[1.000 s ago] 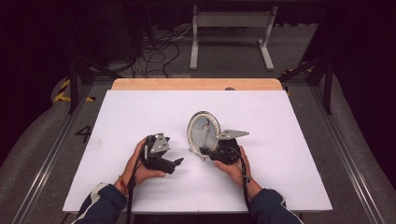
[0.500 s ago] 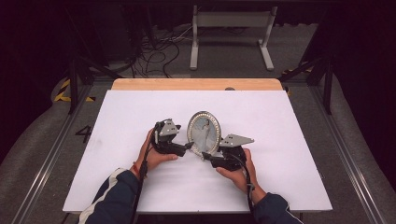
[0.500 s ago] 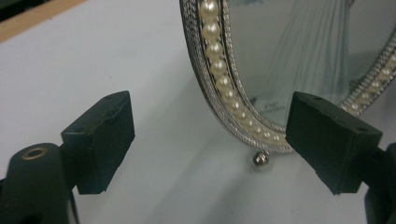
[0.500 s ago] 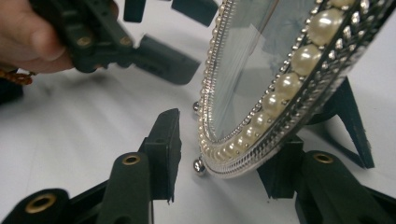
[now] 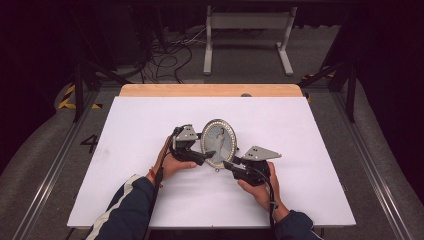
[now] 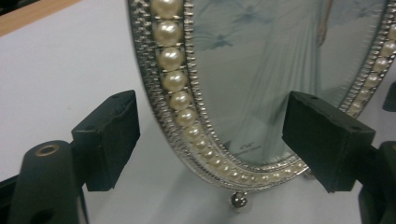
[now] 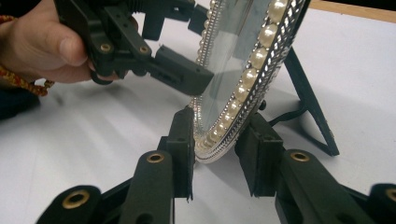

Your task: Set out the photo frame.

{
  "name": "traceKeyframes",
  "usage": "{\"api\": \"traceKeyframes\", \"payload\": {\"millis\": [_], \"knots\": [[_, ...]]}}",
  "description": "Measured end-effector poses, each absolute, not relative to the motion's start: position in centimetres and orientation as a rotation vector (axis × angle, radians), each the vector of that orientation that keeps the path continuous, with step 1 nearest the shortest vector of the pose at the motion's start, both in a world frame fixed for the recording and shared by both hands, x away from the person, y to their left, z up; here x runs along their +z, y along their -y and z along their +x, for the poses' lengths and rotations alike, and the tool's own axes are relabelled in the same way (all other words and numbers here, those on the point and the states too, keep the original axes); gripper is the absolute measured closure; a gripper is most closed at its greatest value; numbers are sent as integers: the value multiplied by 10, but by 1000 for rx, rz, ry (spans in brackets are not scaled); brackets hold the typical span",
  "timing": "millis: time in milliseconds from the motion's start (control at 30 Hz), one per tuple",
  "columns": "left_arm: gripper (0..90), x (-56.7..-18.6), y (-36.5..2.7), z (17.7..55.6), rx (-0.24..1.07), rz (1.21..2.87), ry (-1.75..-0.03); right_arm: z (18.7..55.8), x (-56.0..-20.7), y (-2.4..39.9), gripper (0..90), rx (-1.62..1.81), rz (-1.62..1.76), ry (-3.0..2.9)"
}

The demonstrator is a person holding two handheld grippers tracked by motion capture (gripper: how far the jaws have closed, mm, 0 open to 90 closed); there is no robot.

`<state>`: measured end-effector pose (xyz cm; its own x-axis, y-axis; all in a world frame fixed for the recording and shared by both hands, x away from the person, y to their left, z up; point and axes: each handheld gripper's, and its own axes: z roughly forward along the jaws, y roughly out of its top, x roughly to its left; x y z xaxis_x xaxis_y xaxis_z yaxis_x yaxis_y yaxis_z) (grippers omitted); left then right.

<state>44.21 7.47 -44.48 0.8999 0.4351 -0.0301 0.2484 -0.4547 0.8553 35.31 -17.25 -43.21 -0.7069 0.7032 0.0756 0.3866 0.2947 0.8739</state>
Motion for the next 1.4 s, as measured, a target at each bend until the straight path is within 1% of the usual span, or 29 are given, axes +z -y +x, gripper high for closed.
{"api": "traceKeyframes", "payload": {"millis": [67,133,233,433,633,700,833,1167,1300,1367,1400], "knots": [[220,-445,-73,441,227,2073,-477,353,-432,172,690,1380,993,-2241],[249,-444,-73,440,225,2076,-471,353,-432,173,726,1382,1009,-2225],[290,-444,-75,441,209,2064,-483,353,-431,175,756,1390,1023,-2207],[369,-441,-78,438,207,2061,-505,356,-432,179,764,1410,1059,-2207],[376,-440,-79,434,214,2083,-500,358,-432,182,768,1423,1077,-2209],[405,-439,-81,432,223,2092,-510,359,-431,183,769,1422,1081,-2207],[421,-438,-84,428,237,2106,-502,361,-431,183,762,1419,1079,-2207],[433,-437,-88,418,277,2136,-499,365,-430,181,740,1389,1055,-2210],[430,-439,-90,418,305,2122,-500,365,-429,179,741,1383,1039,-2212],[425,-438,-94,421,298,2050,-550,365,-428,176,746,1378,1019,-2214],[422,-438,-95,421,289,2039,-558,365,-428,176,745,1375,1023,-2213]]}}
